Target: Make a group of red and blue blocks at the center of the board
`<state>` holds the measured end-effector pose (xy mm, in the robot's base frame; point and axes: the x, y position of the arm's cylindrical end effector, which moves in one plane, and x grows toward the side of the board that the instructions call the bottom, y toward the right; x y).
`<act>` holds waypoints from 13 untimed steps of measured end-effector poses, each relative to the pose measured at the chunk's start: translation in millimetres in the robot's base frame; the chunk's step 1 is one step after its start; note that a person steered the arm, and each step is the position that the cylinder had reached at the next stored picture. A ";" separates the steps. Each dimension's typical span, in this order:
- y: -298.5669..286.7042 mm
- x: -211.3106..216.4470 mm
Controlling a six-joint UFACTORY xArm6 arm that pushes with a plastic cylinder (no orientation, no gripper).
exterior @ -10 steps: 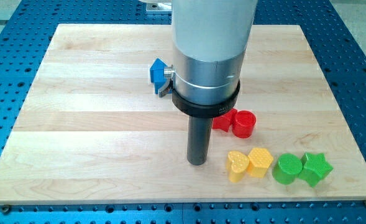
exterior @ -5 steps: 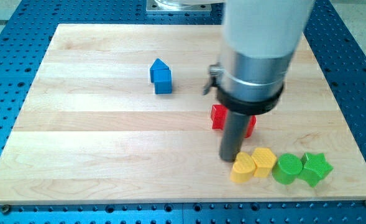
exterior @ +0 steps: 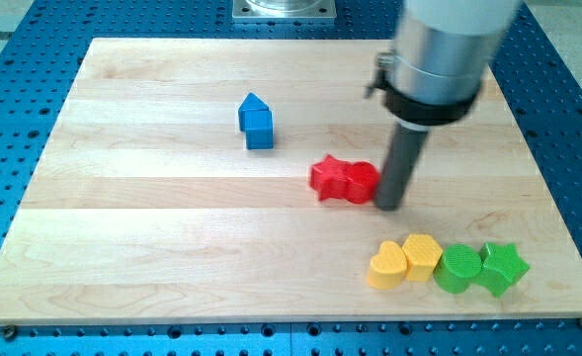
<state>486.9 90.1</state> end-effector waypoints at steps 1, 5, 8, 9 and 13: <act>-33.3 -7.3; -61.9 -32.3; -64.9 -188.5; -105.8 -180.0; -105.5 -127.8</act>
<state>359.1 -15.4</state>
